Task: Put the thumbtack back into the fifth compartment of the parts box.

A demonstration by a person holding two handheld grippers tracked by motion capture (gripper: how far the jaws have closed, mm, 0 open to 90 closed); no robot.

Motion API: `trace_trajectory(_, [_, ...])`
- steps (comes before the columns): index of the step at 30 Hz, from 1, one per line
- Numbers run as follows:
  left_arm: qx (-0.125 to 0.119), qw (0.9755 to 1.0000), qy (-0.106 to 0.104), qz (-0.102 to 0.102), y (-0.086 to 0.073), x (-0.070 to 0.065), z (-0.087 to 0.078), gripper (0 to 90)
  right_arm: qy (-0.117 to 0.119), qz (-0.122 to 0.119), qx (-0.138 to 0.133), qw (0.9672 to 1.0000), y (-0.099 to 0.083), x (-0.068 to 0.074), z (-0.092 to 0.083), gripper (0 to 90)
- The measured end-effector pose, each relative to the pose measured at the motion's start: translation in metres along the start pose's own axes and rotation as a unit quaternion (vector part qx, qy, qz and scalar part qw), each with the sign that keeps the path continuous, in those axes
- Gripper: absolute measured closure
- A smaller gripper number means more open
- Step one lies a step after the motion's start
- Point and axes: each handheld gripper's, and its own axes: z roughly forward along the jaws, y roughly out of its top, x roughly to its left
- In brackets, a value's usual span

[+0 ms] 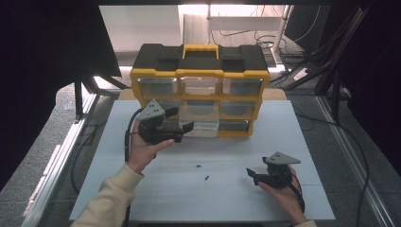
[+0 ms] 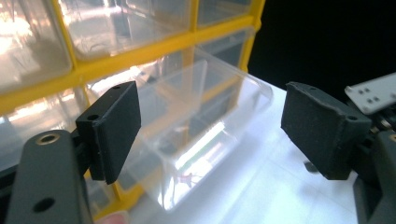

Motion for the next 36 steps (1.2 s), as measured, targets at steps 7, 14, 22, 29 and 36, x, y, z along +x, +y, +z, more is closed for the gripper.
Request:
trace_trajectory(7, [0.016, 0.9998, 0.006, -0.009, -0.019, 0.0, -0.016, 20.4, -0.001, -0.001, 0.001, 1.0, 0.0, 0.0, 0.001, 21.3])
trace_trajectory(14, [0.038, 0.9992, 0.01, -0.002, -0.041, -0.002, -0.023, 20.9, 0.0, 0.0, 0.0, 1.0, 0.0, 0.0, 0.0, 21.3])
trace_trajectory(22, [0.081, 0.9967, -0.001, -0.006, -0.064, -0.001, -0.016, 21.5, -0.001, 0.0, 0.001, 1.0, 0.0, 0.0, 0.001, 21.3])
trace_trajectory(29, [0.116, 0.9932, -0.012, -0.009, -0.08, -0.001, -0.004, 21.9, -0.001, 0.0, 0.001, 1.0, 0.0, 0.0, 0.001, 21.3])
trace_trajectory(36, [0.14, 0.99, -0.012, -0.007, -0.089, 0.0, 0.005, 22.0, -0.001, -0.001, 0.001, 1.0, 0.0, 0.0, 0.001, 21.3])
